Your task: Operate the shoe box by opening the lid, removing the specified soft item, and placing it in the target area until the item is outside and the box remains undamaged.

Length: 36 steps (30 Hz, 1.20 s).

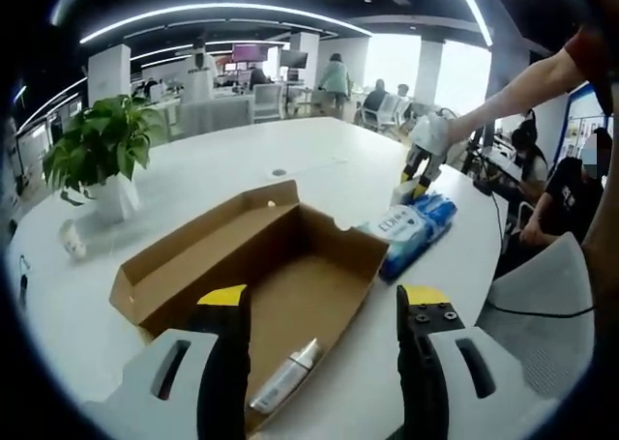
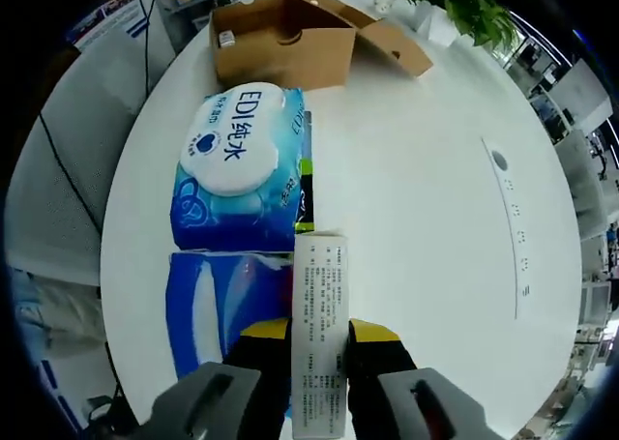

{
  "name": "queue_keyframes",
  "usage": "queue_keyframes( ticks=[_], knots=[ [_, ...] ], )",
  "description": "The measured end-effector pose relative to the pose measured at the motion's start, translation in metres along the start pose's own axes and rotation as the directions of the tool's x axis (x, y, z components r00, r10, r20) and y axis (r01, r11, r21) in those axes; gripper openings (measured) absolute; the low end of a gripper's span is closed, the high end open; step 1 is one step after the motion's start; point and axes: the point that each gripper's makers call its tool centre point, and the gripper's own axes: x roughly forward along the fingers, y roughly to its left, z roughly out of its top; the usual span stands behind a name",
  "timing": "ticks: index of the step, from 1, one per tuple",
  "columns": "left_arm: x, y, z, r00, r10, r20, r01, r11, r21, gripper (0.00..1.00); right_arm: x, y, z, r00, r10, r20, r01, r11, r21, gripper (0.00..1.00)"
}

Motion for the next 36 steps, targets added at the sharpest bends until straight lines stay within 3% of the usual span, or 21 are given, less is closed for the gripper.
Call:
queue_keyframes(
  ticks=[36],
  knots=[
    [0.002, 0.001, -0.008, 1.000, 0.000, -0.026, 0.000, 1.000, -0.005, 0.61, 0.012, -0.002, -0.012, 1.000, 0.003, -0.025, -0.003, 1.000, -0.020, 0.18]
  ],
)
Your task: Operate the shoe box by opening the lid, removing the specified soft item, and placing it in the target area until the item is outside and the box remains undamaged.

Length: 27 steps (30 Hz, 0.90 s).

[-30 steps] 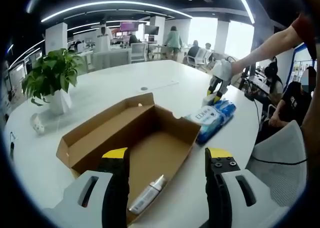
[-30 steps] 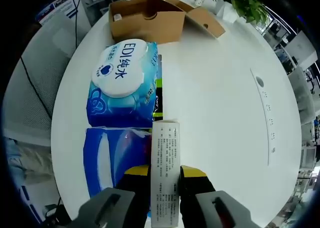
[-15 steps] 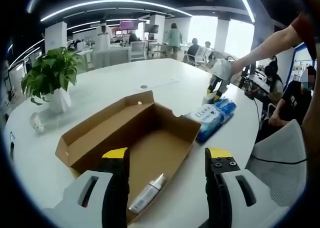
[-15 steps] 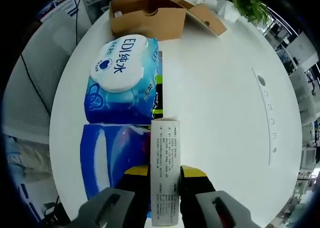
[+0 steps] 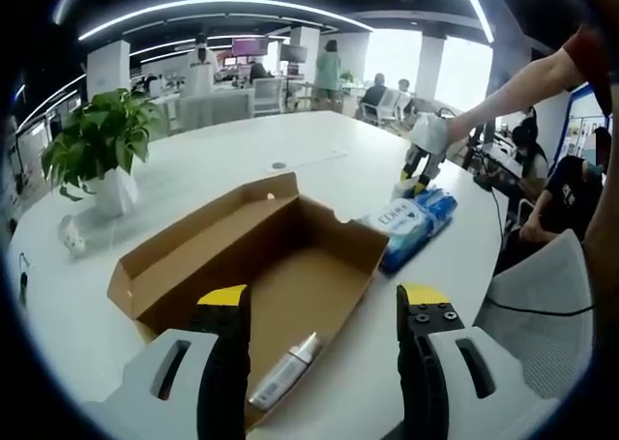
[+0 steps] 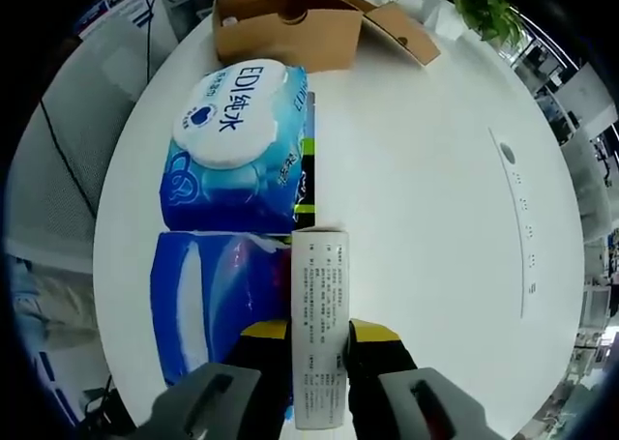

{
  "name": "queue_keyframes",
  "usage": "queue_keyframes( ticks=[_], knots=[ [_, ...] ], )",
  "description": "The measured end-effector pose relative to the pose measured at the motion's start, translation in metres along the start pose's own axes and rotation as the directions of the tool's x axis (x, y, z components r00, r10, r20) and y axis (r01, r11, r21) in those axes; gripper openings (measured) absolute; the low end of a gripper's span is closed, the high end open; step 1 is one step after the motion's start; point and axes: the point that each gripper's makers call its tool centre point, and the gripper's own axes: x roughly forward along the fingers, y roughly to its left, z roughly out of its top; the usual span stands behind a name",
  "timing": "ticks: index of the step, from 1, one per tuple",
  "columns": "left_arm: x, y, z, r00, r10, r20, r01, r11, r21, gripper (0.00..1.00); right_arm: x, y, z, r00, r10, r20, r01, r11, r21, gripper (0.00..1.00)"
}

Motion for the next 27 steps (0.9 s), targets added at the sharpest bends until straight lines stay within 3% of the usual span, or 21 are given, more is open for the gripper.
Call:
queue_keyframes(
  ticks=[27],
  knots=[
    [-0.001, -0.005, 0.003, 1.000, -0.014, 0.012, 0.014, 1.000, 0.004, 0.61, -0.024, -0.003, -0.002, 0.999, -0.050, 0.017, 0.048, 0.997, 0.062, 0.22]
  ],
)
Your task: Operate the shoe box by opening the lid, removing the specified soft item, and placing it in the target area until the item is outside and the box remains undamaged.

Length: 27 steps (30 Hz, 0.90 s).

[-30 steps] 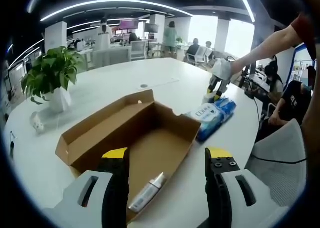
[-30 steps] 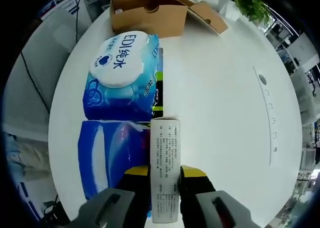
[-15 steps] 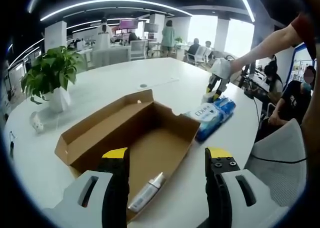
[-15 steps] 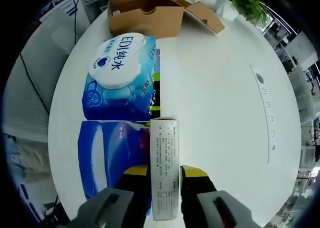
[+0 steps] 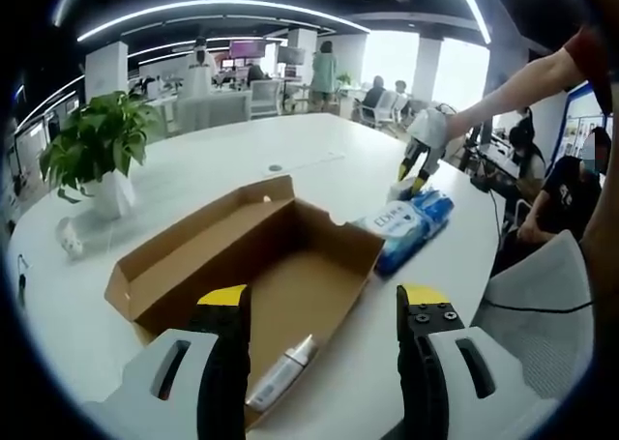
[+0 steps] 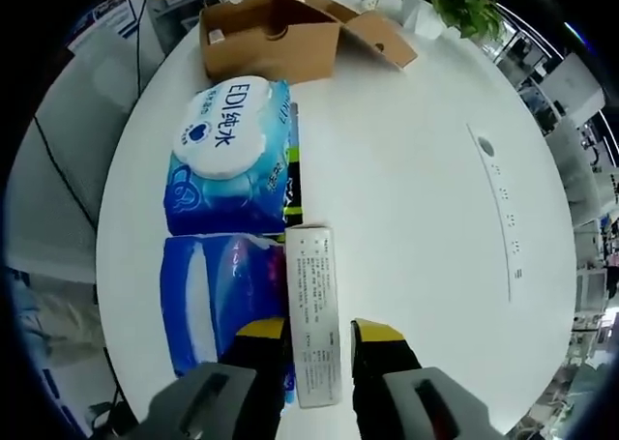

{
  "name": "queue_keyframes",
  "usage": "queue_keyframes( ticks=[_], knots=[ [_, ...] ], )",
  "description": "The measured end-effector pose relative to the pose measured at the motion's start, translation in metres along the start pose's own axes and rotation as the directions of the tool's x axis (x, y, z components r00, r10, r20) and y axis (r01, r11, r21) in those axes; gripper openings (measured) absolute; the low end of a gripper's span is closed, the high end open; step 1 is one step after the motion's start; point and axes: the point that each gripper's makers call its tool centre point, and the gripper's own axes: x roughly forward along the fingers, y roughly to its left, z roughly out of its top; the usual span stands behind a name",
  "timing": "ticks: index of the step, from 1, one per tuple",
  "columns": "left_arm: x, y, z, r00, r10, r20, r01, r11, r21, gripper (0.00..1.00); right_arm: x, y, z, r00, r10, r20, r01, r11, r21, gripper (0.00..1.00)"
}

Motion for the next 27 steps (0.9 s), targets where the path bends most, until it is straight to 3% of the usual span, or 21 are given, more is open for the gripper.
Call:
queue_keyframes(
  ticks=[11, 17, 23, 27],
  knots=[
    [-0.004, -0.004, 0.002, 1.000, -0.011, 0.014, 0.011, 1.000, 0.004, 0.61, -0.021, 0.000, 0.006, 0.998, -0.043, 0.045, 0.040, 0.997, 0.071, 0.21],
    [-0.005, -0.004, 0.003, 1.000, -0.019, 0.024, 0.019, 1.000, 0.008, 0.61, -0.041, -0.002, 0.017, 0.989, -0.094, 0.111, 0.077, 0.986, 0.149, 0.21],
    [-0.007, -0.006, 0.004, 0.999, -0.027, 0.036, 0.027, 1.000, 0.007, 0.61, -0.059, -0.008, 0.044, 0.962, -0.162, 0.221, 0.102, 0.960, 0.262, 0.22],
    [-0.011, -0.007, 0.003, 0.999, -0.028, 0.043, 0.028, 1.000, 0.000, 0.61, -0.072, -0.013, 0.070, 0.925, -0.215, 0.312, 0.099, 0.932, 0.349, 0.23]
  ],
)
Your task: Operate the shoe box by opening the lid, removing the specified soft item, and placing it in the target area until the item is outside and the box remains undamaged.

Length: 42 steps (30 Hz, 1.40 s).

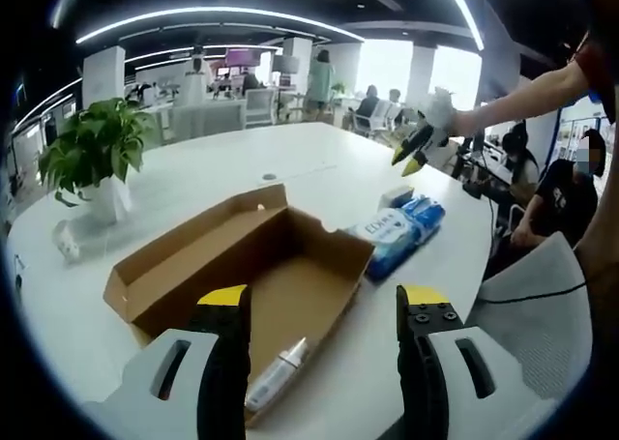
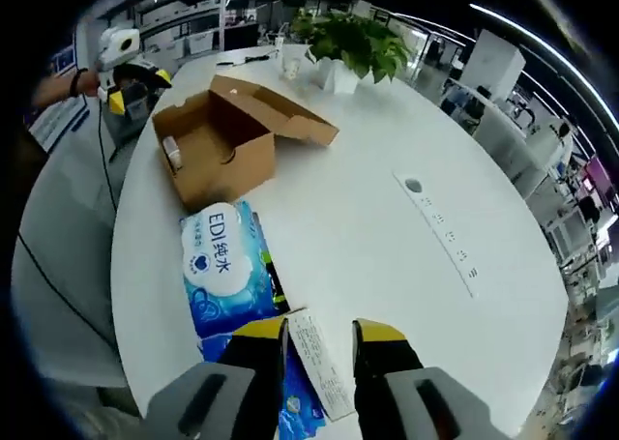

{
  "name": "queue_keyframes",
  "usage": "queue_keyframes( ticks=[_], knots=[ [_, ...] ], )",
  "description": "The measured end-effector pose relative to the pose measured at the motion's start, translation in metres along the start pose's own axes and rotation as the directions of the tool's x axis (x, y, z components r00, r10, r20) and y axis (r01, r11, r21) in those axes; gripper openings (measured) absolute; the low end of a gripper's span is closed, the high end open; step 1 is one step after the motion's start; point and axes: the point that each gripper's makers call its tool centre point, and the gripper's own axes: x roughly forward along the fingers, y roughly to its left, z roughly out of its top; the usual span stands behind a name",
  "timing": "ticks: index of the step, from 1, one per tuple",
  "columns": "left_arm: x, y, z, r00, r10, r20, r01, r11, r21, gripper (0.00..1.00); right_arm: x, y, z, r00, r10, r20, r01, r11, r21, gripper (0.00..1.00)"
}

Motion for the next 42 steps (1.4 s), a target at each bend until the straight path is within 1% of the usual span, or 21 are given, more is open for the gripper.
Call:
queue_keyframes(
  ticks=[2, 5, 7, 8, 14, 16, 17, 18, 25, 30, 31, 32, 33, 35, 38, 40, 42],
  knots=[
    [-0.002, -0.001, -0.001, 1.000, -0.001, -0.001, 0.001, 1.000, 0.003, 0.61, -0.001, 0.002, 0.011, 0.999, -0.008, 0.042, 0.006, 0.999, 0.036, 0.25],
    [-0.006, 0.000, -0.003, 1.000, 0.002, 0.002, -0.002, 1.000, -0.002, 0.61, 0.000, 0.004, 0.022, 0.997, -0.021, 0.077, 0.016, 0.998, 0.066, 0.28],
    [-0.008, 0.001, -0.003, 1.000, 0.005, 0.003, -0.005, 1.000, -0.001, 0.61, 0.000, 0.006, 0.031, 0.993, -0.027, 0.111, 0.017, 0.996, 0.091, 0.28],
    [-0.010, 0.003, -0.003, 1.000, 0.008, 0.005, -0.008, 1.000, -0.005, 0.61, 0.000, 0.010, 0.038, 0.990, -0.026, 0.140, 0.010, 0.993, 0.117, 0.28],
    [-0.017, 0.007, -0.004, 1.000, 0.018, 0.014, -0.017, 1.000, -0.011, 0.61, 0.007, 0.028, 0.056, 0.981, -0.016, 0.194, -0.015, 0.987, 0.158, 0.32],
    [-0.018, 0.009, -0.005, 1.000, 0.021, 0.016, -0.021, 1.000, -0.016, 0.61, 0.009, 0.035, 0.064, 0.975, -0.011, 0.221, -0.030, 0.984, 0.178, 0.34],
    [-0.019, 0.009, -0.005, 1.000, 0.022, 0.017, -0.022, 1.000, -0.016, 0.61, 0.010, 0.037, 0.065, 0.974, -0.008, 0.225, -0.033, 0.983, 0.182, 0.35],
    [-0.020, 0.010, -0.005, 1.000, 0.023, 0.018, -0.023, 1.000, -0.017, 0.61, 0.011, 0.042, 0.070, 0.970, -0.006, 0.244, -0.042, 0.981, 0.192, 0.36],
    [-0.022, 0.015, -0.005, 0.999, 0.033, 0.031, -0.032, 0.999, -0.032, 0.61, 0.017, 0.068, 0.083, 0.962, 0.014, 0.274, -0.074, 0.975, 0.211, 0.40],
    [-0.022, 0.016, -0.005, 0.999, 0.032, 0.043, -0.030, 0.999, -0.044, 0.61, 0.022, 0.088, 0.095, 0.951, 0.037, 0.308, -0.111, 0.967, 0.229, 0.43],
    [-0.022, 0.016, -0.005, 0.999, 0.031, 0.045, -0.029, 0.999, -0.046, 0.61, 0.023, 0.089, 0.096, 0.949, 0.036, 0.313, -0.115, 0.965, 0.236, 0.44],
    [-0.022, 0.016, -0.005, 0.998, 0.031, 0.046, -0.028, 0.998, -0.048, 0.61, 0.025, 0.093, 0.099, 0.944, 0.038, 0.328, -0.130, 0.956, 0.264, 0.45],
    [-0.022, 0.016, -0.006, 0.998, 0.030, 0.047, -0.028, 0.998, -0.050, 0.61, 0.027, 0.099, 0.104, 0.934, 0.045, 0.354, -0.155, 0.944, 0.290, 0.46],
    [-0.022, 0.016, -0.006, 0.998, 0.027, 0.049, -0.025, 0.998, -0.052, 0.61, 0.030, 0.104, 0.104, 0.935, 0.040, 0.352, -0.149, 0.945, 0.291, 0.47],
    [-0.022, 0.017, -0.007, 0.998, 0.027, 0.052, -0.024, 0.998, -0.057, 0.61, 0.032, 0.113, 0.105, 0.931, 0.050, 0.362, -0.167, 0.939, 0.300, 0.47],
    [-0.023, 0.018, -0.008, 0.998, 0.027, 0.052, -0.024, 0.998, -0.060, 0.61, 0.033, 0.121, 0.105, 0.932, 0.054, 0.359, -0.166, 0.943, 0.290, 0.47],
    [-0.024, 0.019, -0.011, 0.998, 0.027, 0.049, -0.024, 0.998, -0.061, 0.61, 0.034, 0.128, 0.108, 0.926, 0.061, 0.371, -0.181, 0.938, 0.296, 0.47]
  ],
)
